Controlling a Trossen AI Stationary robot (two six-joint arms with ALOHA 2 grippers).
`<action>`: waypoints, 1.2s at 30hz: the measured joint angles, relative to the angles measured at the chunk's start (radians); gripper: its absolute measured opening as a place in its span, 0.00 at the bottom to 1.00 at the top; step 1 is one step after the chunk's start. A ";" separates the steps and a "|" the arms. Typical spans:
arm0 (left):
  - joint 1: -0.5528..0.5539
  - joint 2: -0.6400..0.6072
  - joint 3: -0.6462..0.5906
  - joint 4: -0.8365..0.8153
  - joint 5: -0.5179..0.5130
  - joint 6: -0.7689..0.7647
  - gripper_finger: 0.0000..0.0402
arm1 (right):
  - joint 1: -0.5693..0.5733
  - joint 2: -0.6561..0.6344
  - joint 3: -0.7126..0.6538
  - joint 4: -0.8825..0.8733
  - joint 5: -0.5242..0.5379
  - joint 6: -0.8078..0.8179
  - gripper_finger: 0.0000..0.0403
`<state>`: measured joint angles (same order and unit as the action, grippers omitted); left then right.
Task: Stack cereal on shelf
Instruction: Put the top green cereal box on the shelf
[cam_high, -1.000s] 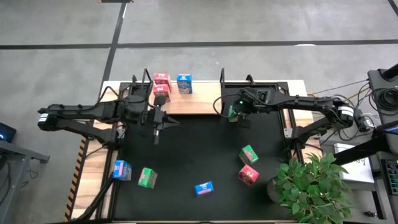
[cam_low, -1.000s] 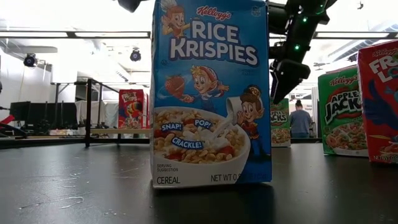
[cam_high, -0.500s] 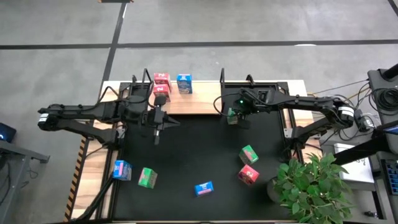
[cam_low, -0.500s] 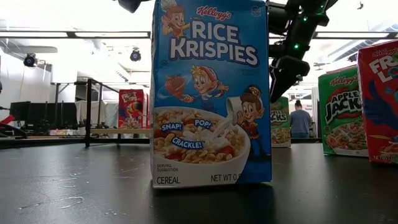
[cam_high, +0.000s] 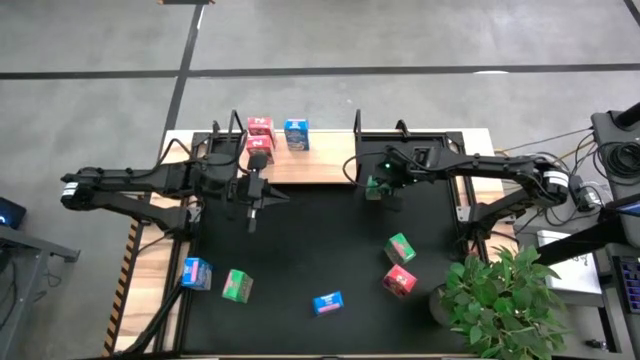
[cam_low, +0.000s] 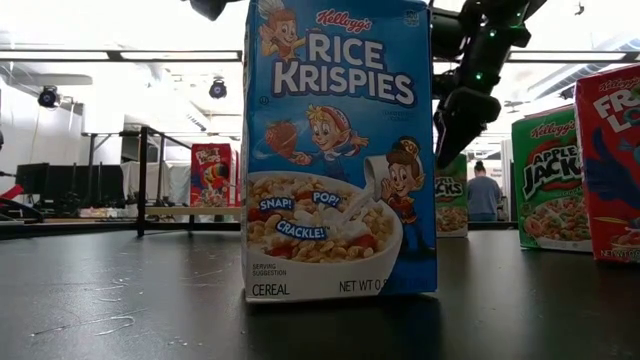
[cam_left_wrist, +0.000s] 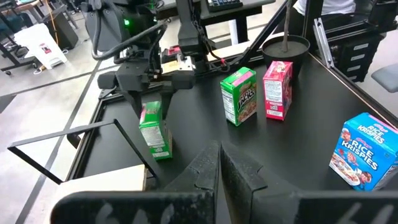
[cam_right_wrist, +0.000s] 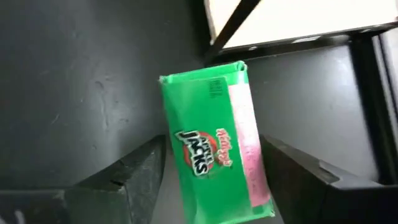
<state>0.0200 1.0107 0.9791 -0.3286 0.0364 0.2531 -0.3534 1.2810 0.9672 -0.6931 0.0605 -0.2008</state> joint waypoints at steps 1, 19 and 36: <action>0.000 0.000 0.000 0.000 0.000 0.000 0.00 | 0.000 -0.001 -0.005 0.006 0.002 -0.001 0.62; 0.000 0.000 0.000 0.016 0.000 0.000 0.00 | 0.004 -0.001 -0.029 0.024 -0.001 0.025 0.44; 0.000 -0.050 -0.118 0.206 0.000 0.009 0.00 | 0.200 -0.003 0.110 0.018 -0.009 0.212 0.43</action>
<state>0.0204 0.9611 0.8615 -0.1222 0.0364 0.2619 -0.1534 1.2778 1.0774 -0.6751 0.0520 0.0112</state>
